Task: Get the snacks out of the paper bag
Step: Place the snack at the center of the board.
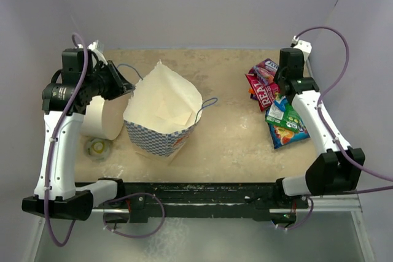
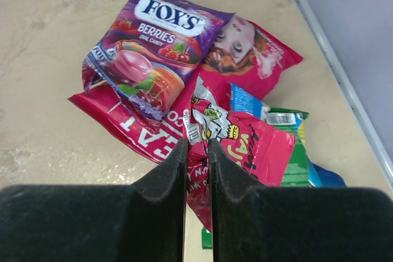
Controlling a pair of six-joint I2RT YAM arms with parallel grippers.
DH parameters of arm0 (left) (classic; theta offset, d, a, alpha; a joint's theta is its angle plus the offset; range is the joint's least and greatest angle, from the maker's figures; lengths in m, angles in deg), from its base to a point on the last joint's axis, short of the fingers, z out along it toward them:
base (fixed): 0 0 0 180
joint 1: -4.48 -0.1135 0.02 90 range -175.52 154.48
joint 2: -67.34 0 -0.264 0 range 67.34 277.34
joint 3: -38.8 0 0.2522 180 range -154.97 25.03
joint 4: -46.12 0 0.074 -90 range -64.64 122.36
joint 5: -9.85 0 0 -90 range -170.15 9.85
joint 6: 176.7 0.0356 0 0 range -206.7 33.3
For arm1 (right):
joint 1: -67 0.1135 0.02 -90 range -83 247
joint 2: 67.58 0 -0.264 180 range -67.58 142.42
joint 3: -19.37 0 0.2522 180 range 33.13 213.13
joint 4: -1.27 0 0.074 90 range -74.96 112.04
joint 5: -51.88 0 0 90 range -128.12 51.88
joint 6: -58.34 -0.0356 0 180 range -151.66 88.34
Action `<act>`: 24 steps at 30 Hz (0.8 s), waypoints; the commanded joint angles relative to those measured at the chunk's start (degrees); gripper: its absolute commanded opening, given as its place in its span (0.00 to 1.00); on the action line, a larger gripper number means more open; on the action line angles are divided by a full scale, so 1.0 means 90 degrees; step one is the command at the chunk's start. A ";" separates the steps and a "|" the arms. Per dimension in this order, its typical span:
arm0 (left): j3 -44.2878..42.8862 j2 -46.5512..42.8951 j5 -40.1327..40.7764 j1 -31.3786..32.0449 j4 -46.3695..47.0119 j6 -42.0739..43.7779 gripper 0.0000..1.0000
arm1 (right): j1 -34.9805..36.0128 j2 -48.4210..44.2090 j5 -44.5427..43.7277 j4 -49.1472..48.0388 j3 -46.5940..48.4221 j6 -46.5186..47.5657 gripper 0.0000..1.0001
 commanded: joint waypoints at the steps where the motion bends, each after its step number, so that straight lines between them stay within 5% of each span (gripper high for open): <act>1: -0.0447 -0.0101 0.0698 -0.0019 -0.0264 0.0504 0.30 | -0.0052 0.0239 0.0584 -0.0772 0.0043 -0.0082 0.00; 18: -0.0866 -0.0400 0.1336 -0.0014 -0.0439 0.0935 1.00 | -0.0209 0.1735 0.0024 -0.0915 0.0262 0.0514 0.00; 24: -0.1164 -0.0500 0.1382 -0.0010 -0.0460 0.1179 0.99 | -0.0216 0.1632 0.0251 -0.0695 0.0308 0.0592 0.33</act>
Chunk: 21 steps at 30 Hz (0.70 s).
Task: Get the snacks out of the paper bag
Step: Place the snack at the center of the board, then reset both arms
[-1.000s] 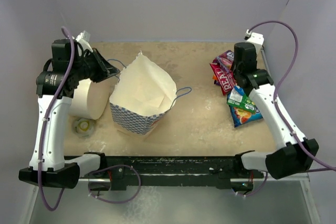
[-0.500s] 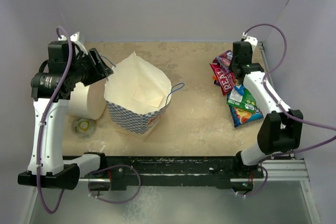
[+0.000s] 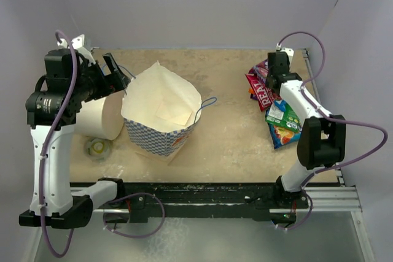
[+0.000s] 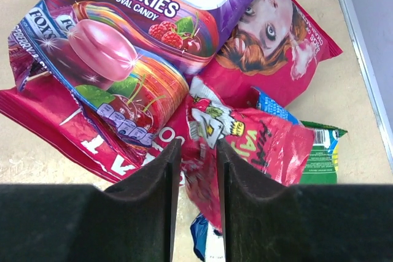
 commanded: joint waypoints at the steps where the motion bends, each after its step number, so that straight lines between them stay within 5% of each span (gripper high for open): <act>1: -0.0441 -0.0224 0.0114 0.0014 0.0095 0.0386 0.99 | -0.0022 -0.0262 0.0043 0.0093 0.0335 0.0172 0.39; 7: -0.0382 -0.0426 -0.0056 0.0415 0.0373 0.0957 0.99 | -0.0021 -0.0705 0.0176 0.0926 0.0562 0.0166 0.69; 16: -0.0291 -0.1180 -0.0458 0.0798 0.0920 0.1655 0.99 | -0.0012 -0.2360 0.1597 0.2111 0.0795 0.0031 0.91; 21: 0.0350 -0.1883 -0.1045 0.0799 0.1628 0.1581 0.99 | -0.0012 -0.4377 0.3052 0.1599 -0.0024 -0.0227 1.00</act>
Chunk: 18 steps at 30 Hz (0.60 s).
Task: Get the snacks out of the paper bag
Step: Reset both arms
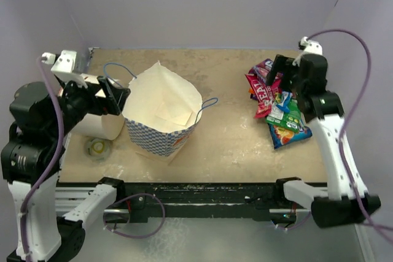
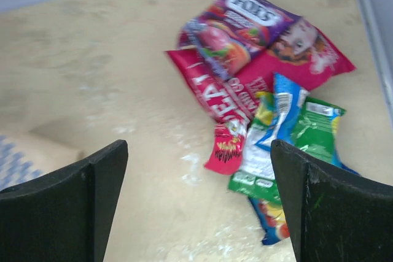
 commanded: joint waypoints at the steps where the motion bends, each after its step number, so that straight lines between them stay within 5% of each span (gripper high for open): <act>1: 0.0510 -0.0631 -0.0659 0.0037 0.1049 0.0065 0.99 | -0.0012 -0.1993 0.1467 -0.0394 -0.0736 -0.0441 1.00; 8: 0.1861 -0.1704 -0.1069 0.0037 0.1878 -0.1027 0.99 | -0.0012 -0.4611 0.1035 -0.0669 -0.2149 -0.2348 1.00; 18: 0.3085 -0.3007 -0.1019 0.0036 0.2393 -0.1863 0.99 | -0.0012 -0.5269 0.0608 0.0900 -0.2133 -0.2768 0.99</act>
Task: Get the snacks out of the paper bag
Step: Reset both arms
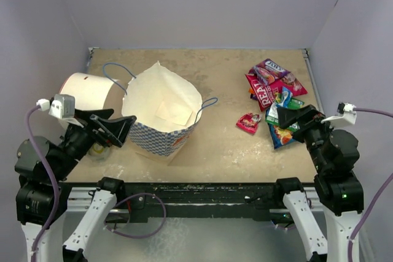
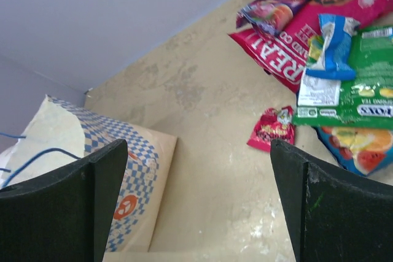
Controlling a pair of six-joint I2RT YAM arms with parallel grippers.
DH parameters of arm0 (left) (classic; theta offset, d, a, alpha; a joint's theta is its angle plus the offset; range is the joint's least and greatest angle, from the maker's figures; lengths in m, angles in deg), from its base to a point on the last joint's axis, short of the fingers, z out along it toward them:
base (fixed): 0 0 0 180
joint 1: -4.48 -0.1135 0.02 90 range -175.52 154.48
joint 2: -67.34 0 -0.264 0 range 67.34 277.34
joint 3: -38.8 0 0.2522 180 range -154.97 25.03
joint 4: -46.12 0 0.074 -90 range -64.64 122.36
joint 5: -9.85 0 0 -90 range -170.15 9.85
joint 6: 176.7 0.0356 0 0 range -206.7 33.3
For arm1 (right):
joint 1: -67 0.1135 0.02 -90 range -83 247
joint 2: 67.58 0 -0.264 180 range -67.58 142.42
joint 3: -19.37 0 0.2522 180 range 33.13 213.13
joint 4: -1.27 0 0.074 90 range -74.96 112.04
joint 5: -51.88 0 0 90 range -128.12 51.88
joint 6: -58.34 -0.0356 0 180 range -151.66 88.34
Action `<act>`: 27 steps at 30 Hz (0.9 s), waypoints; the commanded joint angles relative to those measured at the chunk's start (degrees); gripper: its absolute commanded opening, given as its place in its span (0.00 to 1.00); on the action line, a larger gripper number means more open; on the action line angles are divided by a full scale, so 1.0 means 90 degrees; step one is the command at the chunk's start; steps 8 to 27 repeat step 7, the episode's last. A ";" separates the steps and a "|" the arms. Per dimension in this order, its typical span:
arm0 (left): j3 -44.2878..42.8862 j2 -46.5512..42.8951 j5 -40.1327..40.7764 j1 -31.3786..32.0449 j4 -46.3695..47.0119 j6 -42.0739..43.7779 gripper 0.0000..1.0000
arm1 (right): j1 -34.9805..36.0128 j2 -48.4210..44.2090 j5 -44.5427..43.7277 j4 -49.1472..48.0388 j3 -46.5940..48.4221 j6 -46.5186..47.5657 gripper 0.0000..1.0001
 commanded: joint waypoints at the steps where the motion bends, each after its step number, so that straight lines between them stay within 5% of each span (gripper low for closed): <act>1: 0.0279 -0.0502 0.0063 0.0027 0.0537 -0.0407 0.99 | 0.0039 -0.0350 -0.0247 0.0552 0.0013 -0.0160 0.99; 27: 0.0673 -0.1063 0.0436 0.0027 0.0390 -0.0637 0.99 | 0.0039 -0.0742 -0.0499 0.0463 -0.0133 0.0070 0.99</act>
